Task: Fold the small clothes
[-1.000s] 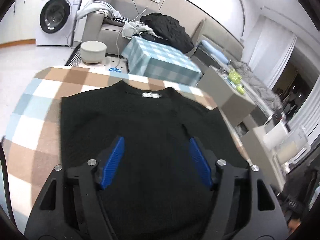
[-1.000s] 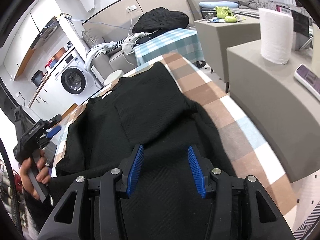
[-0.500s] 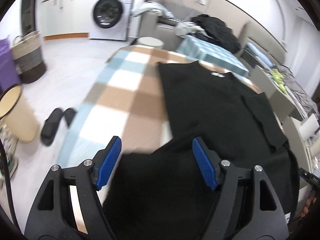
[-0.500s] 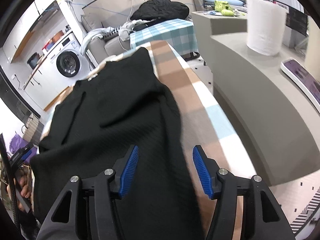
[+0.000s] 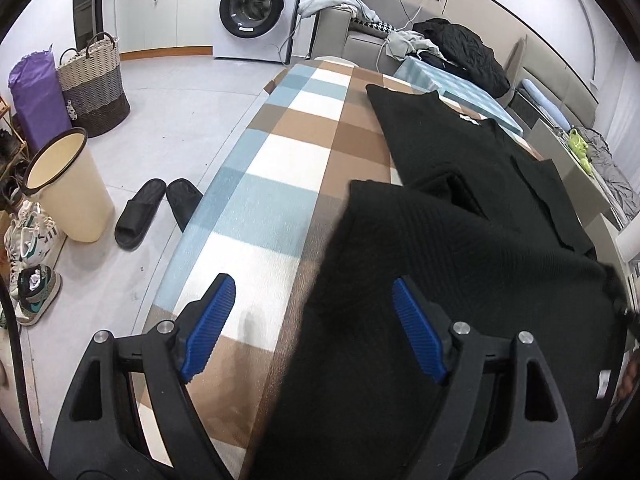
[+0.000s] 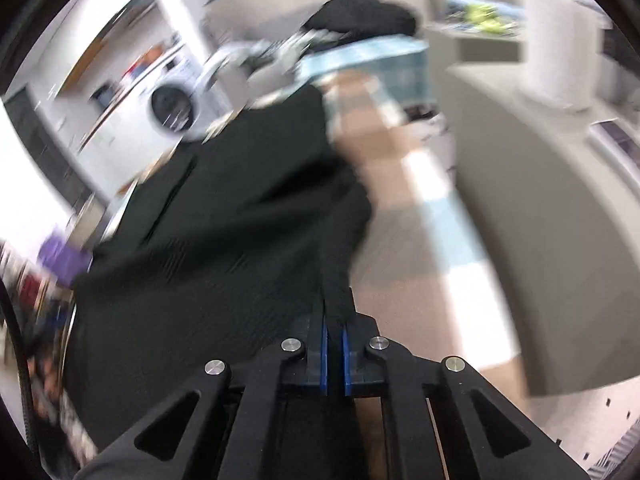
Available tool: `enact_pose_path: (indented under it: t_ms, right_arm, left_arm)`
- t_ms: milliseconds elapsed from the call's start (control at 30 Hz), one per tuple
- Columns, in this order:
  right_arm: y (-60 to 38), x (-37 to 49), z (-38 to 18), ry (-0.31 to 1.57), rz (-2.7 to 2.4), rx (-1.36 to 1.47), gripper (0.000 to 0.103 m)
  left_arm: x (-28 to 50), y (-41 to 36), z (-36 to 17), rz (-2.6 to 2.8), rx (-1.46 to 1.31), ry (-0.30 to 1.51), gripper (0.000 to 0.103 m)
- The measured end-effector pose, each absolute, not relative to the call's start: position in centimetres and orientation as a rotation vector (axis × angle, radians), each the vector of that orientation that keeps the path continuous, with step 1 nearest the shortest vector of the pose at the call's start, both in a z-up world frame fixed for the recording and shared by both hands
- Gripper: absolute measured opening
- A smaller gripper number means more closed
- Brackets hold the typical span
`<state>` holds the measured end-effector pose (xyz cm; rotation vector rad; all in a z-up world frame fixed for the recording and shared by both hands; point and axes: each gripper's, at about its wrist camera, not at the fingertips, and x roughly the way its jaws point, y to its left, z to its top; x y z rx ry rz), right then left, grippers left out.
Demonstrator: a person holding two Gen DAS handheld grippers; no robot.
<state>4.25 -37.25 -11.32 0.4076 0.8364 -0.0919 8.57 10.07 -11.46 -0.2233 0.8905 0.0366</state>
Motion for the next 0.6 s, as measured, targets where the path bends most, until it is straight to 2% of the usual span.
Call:
enact_pose_path:
  t_ms: [33, 100, 133, 167, 233, 533, 567, 600]
  right_arm:
    - [-38.3, 4.5, -11.0, 0.812, -0.116, 0.449, 0.005]
    - [-38.9, 4.8, -10.6, 0.806, -0.143, 0.463, 0.014]
    - [-38.9, 4.9, -10.5, 0.815, -0.148, 0.450, 0.021]
    - [-38.8, 4.8, -10.5, 0.819, -0.142, 0.440, 0.032]
    - [-38.5, 4.0, -10.5, 0.816, -0.103, 0.445, 0.043]
    - [-37.3, 1.7, -13.0, 0.893, -0.097, 0.393, 0.046]
    - [-37.3, 1.6, -13.1, 0.893, -0.097, 0.393, 0.046]
    - [-37.2, 1.5, -13.2, 0.886, -0.096, 0.391, 0.046]
  left_arm:
    - [8.5, 10.0, -11.5, 0.035, -0.224, 0.895, 0.079]
    - [8.3, 9.7, -11.7, 0.025, -0.222, 0.906, 0.079]
    - [8.5, 9.5, -11.8, 0.021, -0.219, 0.910, 0.079]
    - [8.4, 9.3, -11.9, 0.019, -0.215, 0.916, 0.079]
    - [8.6, 9.0, -12.2, 0.011, -0.213, 0.930, 0.079]
    - [9.3, 7.3, -13.0, -0.026, -0.159, 0.958, 0.079]
    - [9.4, 7.2, -13.0, -0.029, -0.152, 0.956, 0.076]
    - [9.4, 7.0, -13.0, -0.032, -0.147, 0.951, 0.069]
